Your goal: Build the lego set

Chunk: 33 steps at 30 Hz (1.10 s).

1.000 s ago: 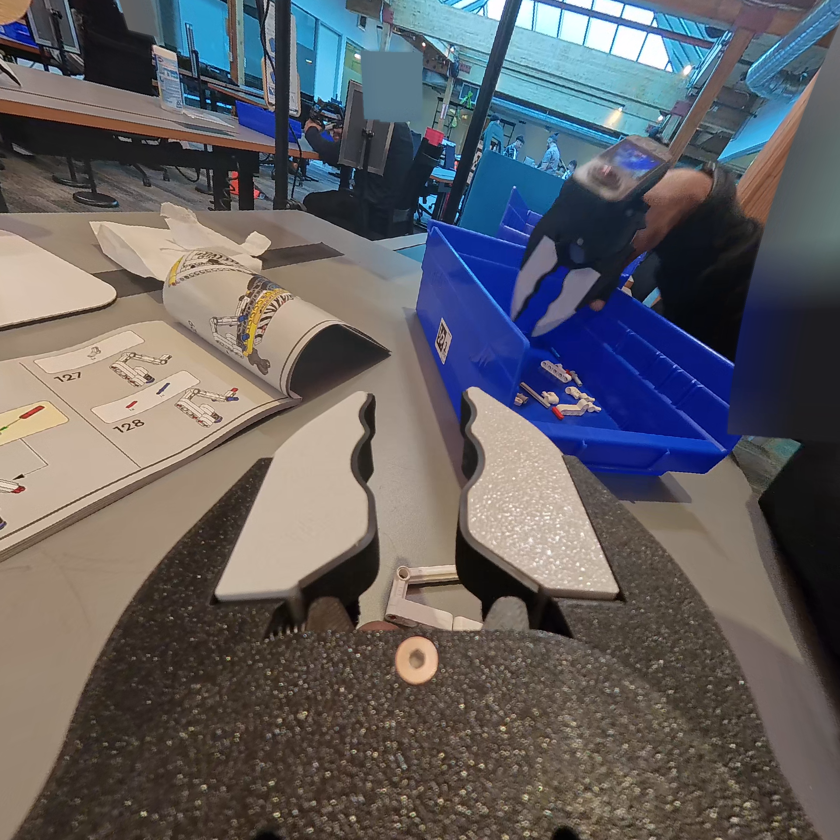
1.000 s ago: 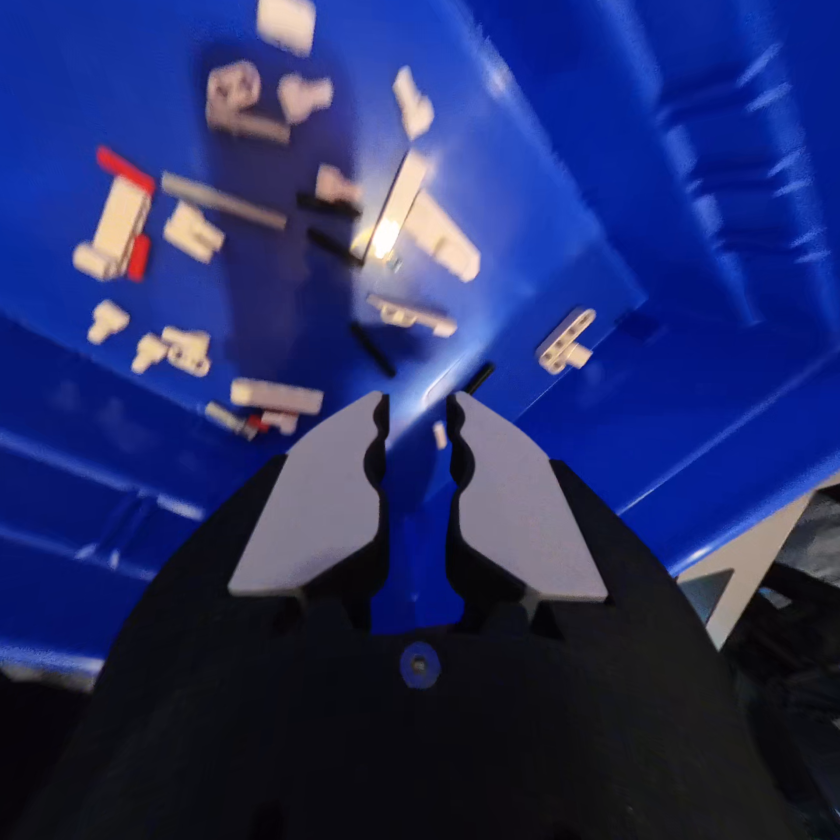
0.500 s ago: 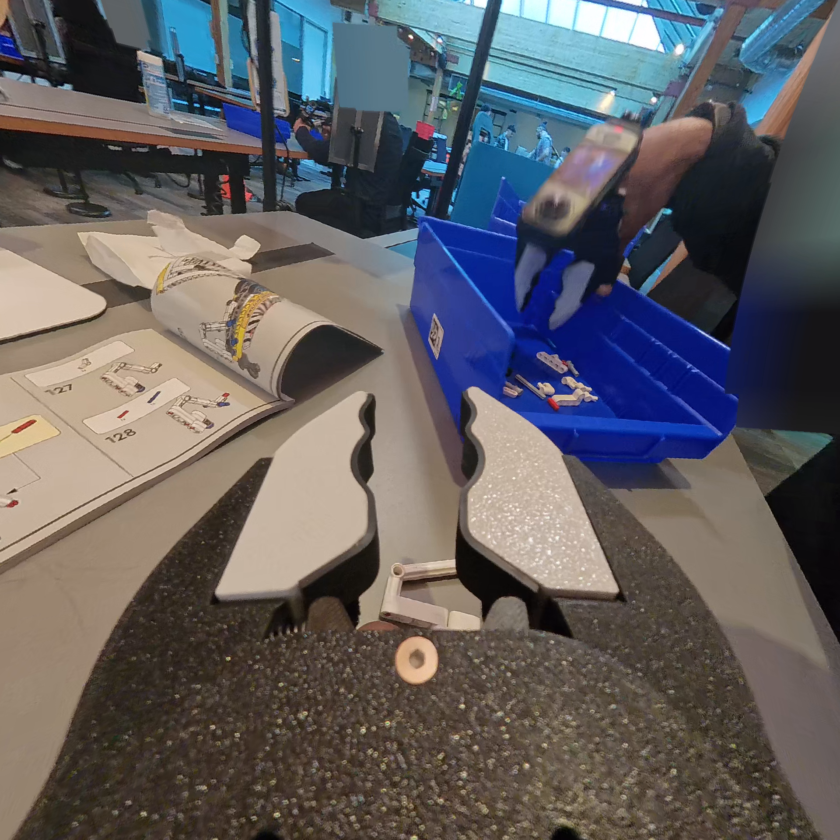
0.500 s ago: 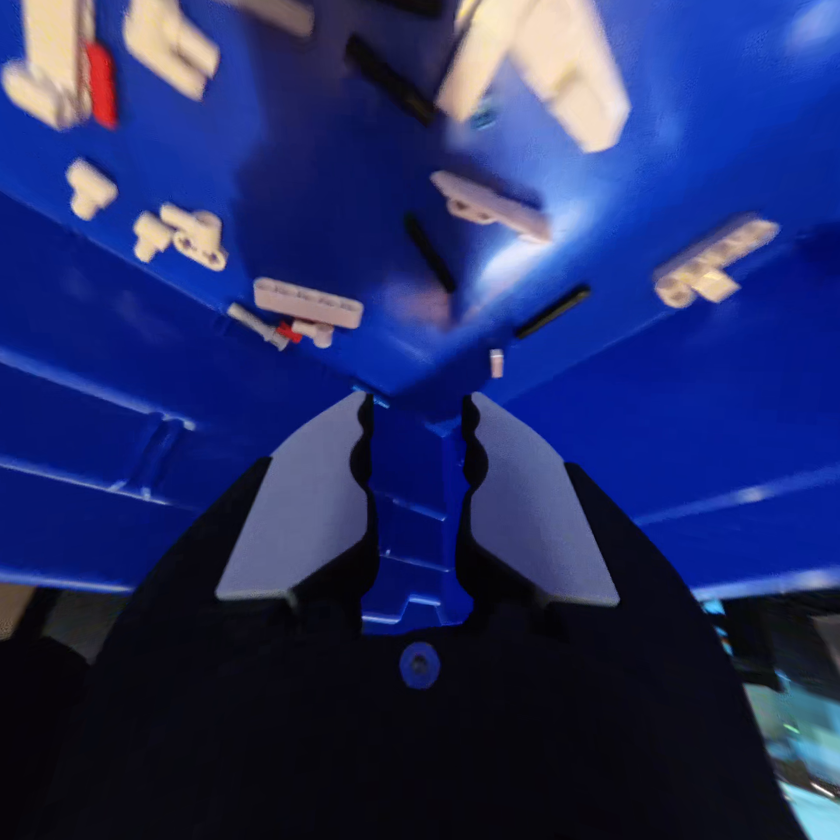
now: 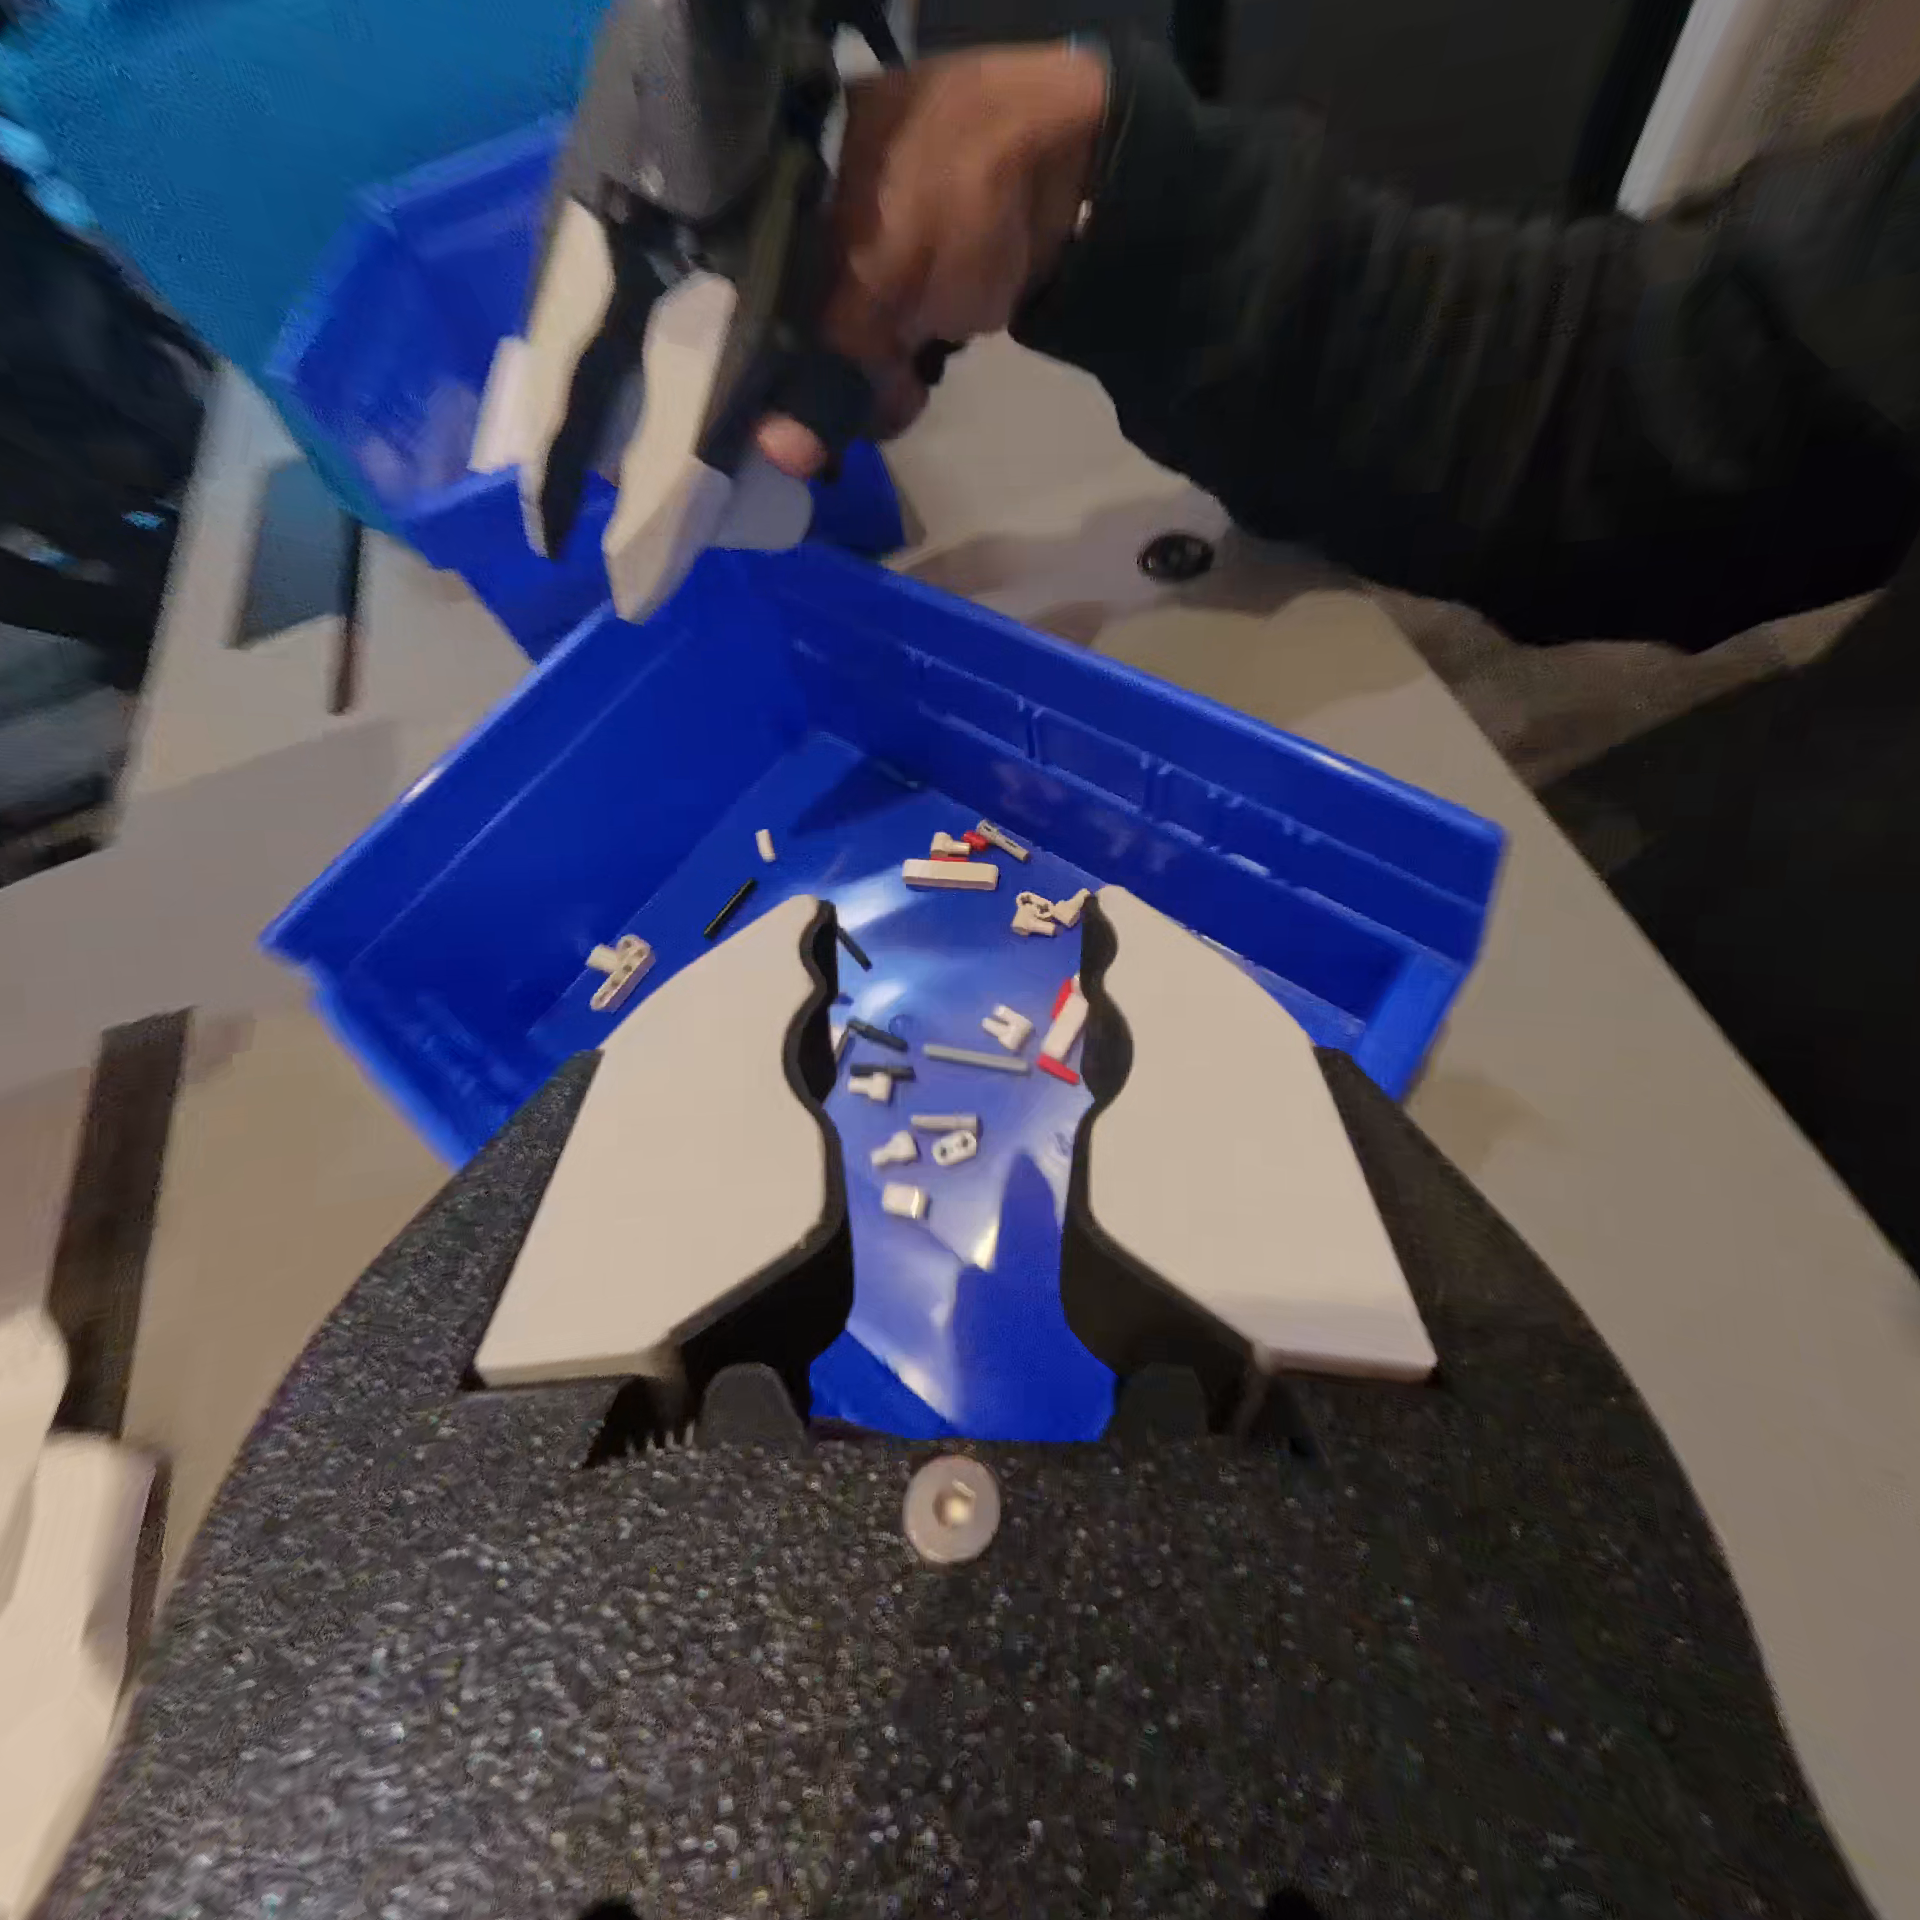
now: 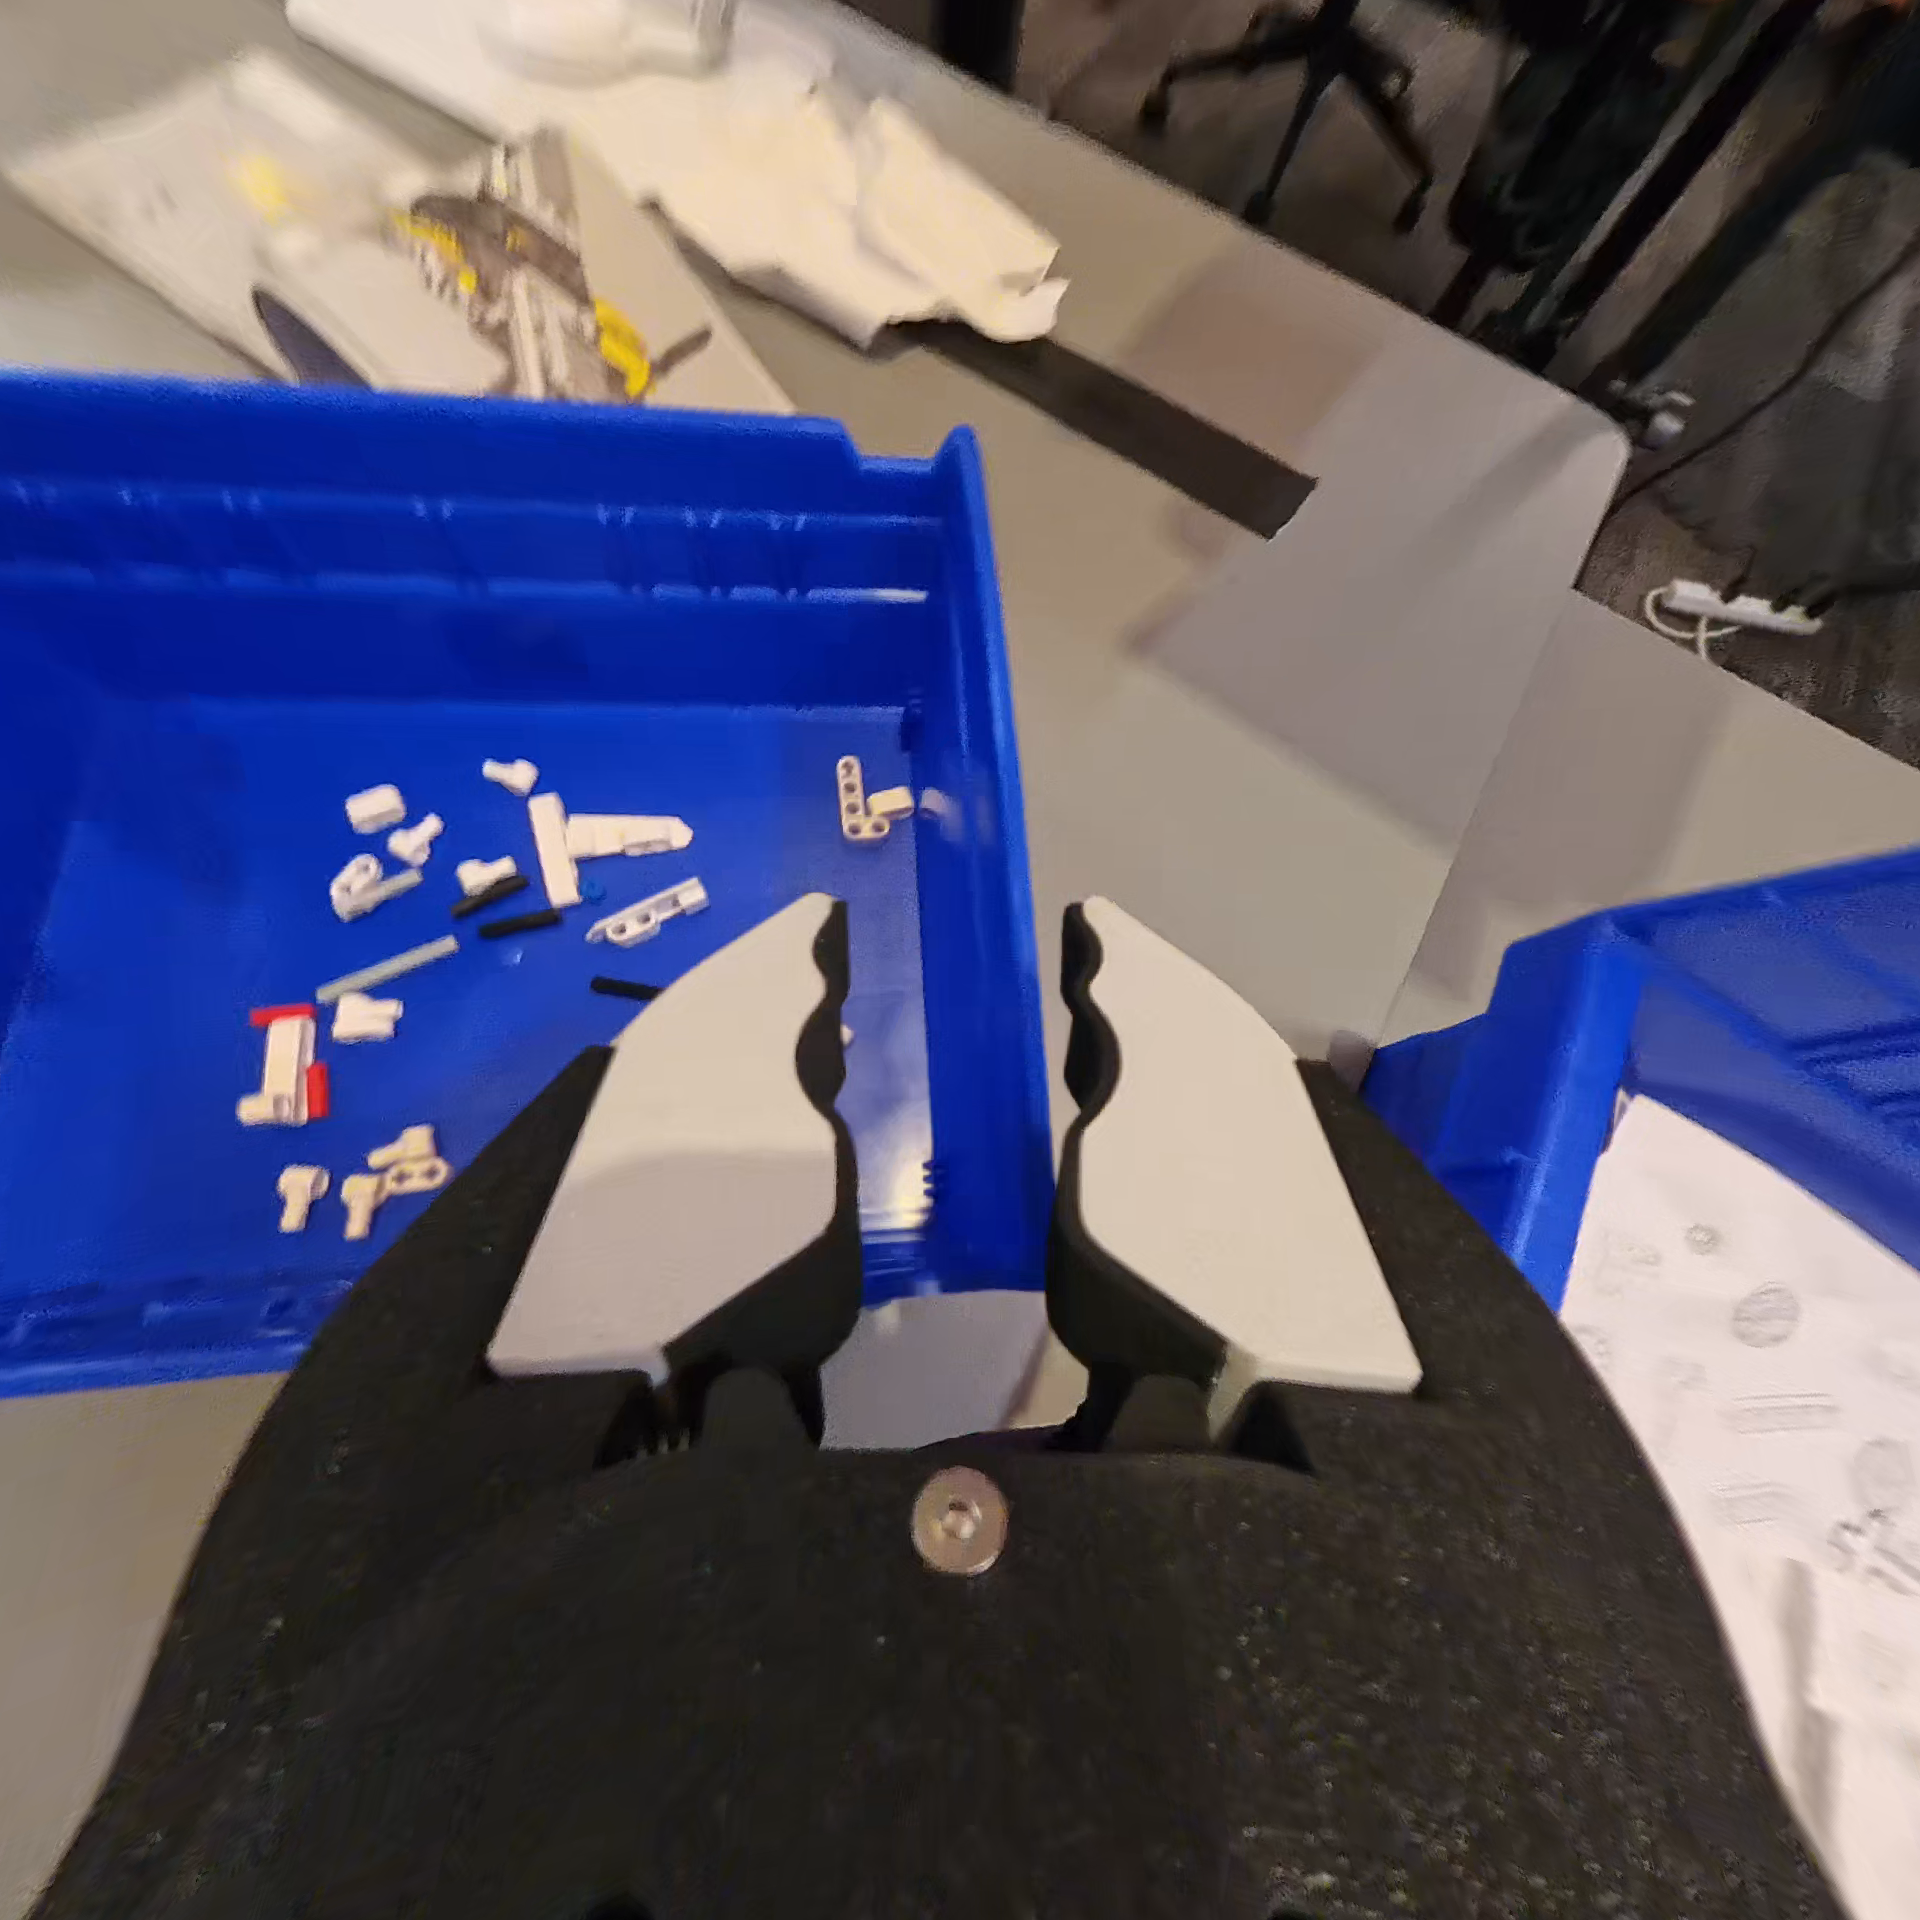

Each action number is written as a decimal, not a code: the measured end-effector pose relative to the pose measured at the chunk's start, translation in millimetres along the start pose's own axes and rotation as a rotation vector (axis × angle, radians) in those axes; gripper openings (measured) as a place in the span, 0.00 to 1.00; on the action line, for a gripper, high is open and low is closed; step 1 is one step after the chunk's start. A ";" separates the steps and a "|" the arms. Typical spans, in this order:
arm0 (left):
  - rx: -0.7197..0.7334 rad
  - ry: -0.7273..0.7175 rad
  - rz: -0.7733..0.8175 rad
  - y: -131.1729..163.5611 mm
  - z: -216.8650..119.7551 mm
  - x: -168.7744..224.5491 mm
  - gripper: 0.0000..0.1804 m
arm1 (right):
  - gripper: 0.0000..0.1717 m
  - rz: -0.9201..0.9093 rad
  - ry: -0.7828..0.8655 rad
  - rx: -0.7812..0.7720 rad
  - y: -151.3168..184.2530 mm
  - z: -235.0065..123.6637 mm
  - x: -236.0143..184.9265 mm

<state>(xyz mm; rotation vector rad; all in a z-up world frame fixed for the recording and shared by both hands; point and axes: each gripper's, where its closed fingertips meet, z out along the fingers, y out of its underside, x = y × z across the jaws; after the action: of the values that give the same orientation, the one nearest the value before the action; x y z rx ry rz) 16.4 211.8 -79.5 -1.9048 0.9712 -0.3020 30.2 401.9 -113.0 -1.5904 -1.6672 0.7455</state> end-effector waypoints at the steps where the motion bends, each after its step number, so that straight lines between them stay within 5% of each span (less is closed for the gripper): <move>1: -0.046 0.040 0.013 1.2 23.4 -6.0 0.25 | 0.24 0.035 0.005 0.043 1.7 -1.6 3.6; 6: -0.240 0.196 0.075 14.5 124.2 -25.0 0.27 | 0.28 0.168 -0.006 0.226 5.3 -13.2 14.6; 12: -0.396 0.324 0.225 38.7 186.7 -26.7 0.27 | 0.29 0.164 -0.069 0.329 2.3 -18.7 7.9; 24: -0.349 0.533 0.293 57.1 203.1 -17.5 0.19 | 0.28 0.183 -0.199 0.347 0.9 -17.8 -9.8; 33: -0.275 0.509 0.377 52.0 204.5 -12.7 0.19 | 0.34 0.189 -0.236 0.333 -0.2 -13.9 -18.6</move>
<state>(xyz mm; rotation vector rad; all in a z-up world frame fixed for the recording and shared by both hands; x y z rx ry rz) 97.8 338.6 -227.7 -1.8705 1.7611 -0.4589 41.3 382.5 -106.6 -1.4760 -1.4669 1.2791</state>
